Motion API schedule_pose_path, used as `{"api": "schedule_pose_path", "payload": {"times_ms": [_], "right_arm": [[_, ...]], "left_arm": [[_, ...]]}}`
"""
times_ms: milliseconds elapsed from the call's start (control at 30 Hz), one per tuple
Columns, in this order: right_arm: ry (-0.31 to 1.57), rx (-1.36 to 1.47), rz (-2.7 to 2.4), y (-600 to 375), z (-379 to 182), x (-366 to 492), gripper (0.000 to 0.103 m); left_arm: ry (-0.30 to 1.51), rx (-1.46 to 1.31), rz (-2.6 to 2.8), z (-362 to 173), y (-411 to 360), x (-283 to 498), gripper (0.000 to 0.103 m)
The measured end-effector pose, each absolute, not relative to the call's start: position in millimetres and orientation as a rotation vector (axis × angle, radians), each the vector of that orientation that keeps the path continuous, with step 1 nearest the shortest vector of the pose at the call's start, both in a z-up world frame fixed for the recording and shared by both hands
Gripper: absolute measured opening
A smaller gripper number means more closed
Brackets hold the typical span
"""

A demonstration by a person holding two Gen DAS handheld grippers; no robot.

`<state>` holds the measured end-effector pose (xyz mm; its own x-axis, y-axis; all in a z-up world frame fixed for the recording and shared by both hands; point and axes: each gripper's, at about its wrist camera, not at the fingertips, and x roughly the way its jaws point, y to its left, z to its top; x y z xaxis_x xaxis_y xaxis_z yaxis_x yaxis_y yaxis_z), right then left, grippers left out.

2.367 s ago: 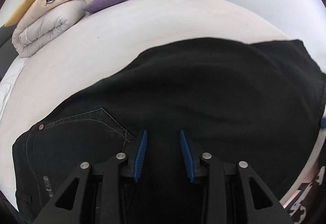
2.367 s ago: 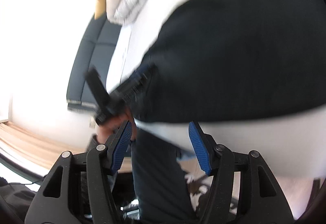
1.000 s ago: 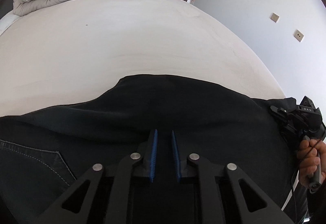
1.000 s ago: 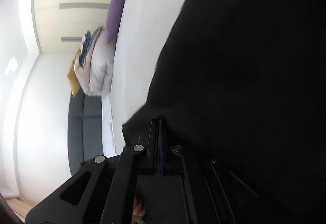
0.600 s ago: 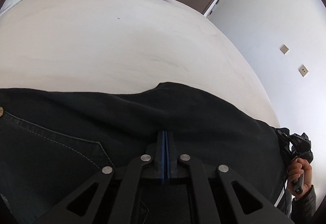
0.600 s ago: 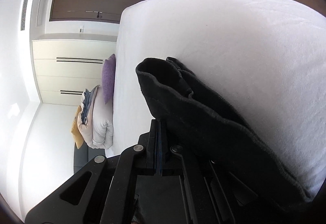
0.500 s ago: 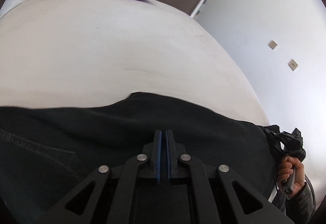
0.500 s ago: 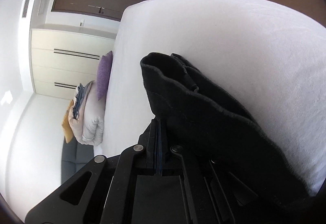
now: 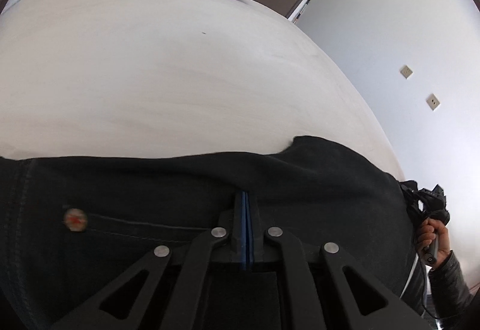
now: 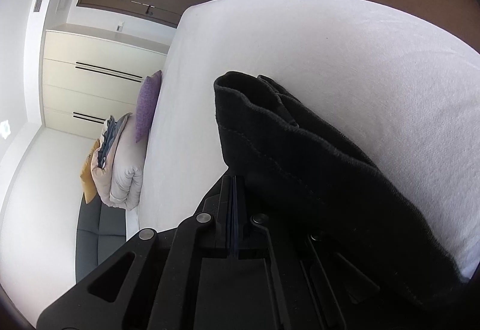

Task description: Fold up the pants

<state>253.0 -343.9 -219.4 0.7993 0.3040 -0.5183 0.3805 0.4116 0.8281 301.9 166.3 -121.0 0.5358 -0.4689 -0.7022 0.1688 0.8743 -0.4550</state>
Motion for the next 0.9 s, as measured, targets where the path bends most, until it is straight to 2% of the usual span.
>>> {"api": "schedule_pose_path", "payload": {"times_ms": [333, 433, 567, 600, 667, 767, 833, 900], "right_arm": [[0.683, 1.136, -0.069, -347.8, -203.3, 233.5, 0.0], [0.685, 1.117, -0.07, -348.3, -202.1, 233.6, 0.0], [0.707, 1.081, -0.104, -340.3, -185.9, 237.0, 0.0], [0.711, 1.07, -0.105, -332.0, -176.2, 236.4, 0.0], [0.715, 1.05, -0.051, -306.2, -158.7, 240.3, 0.0], [0.814, 0.972, 0.132, -231.8, -138.3, 264.9, 0.001], [0.882, 0.931, 0.276, -176.8, -134.9, 285.7, 0.001], [0.965, 0.914, 0.409, -118.8, -142.2, 308.6, 0.001]], "left_arm": [[0.847, -0.396, -0.213, -110.2, 269.5, 275.9, 0.005], [0.806, -0.363, -0.108, -95.2, 278.4, 258.9, 0.001], [0.704, -0.375, -0.221, -63.1, 219.5, 237.7, 0.003], [0.695, -0.356, -0.241, -60.2, 202.5, 235.4, 0.006], [0.704, -0.348, -0.272, -64.8, 181.9, 239.0, 0.007], [0.802, -0.261, -0.219, -100.9, 158.4, 255.4, 0.007], [0.835, -0.333, -0.223, -125.6, 163.8, 260.2, 0.007], [0.83, -0.411, -0.243, -126.2, 177.0, 261.2, 0.005]]}}
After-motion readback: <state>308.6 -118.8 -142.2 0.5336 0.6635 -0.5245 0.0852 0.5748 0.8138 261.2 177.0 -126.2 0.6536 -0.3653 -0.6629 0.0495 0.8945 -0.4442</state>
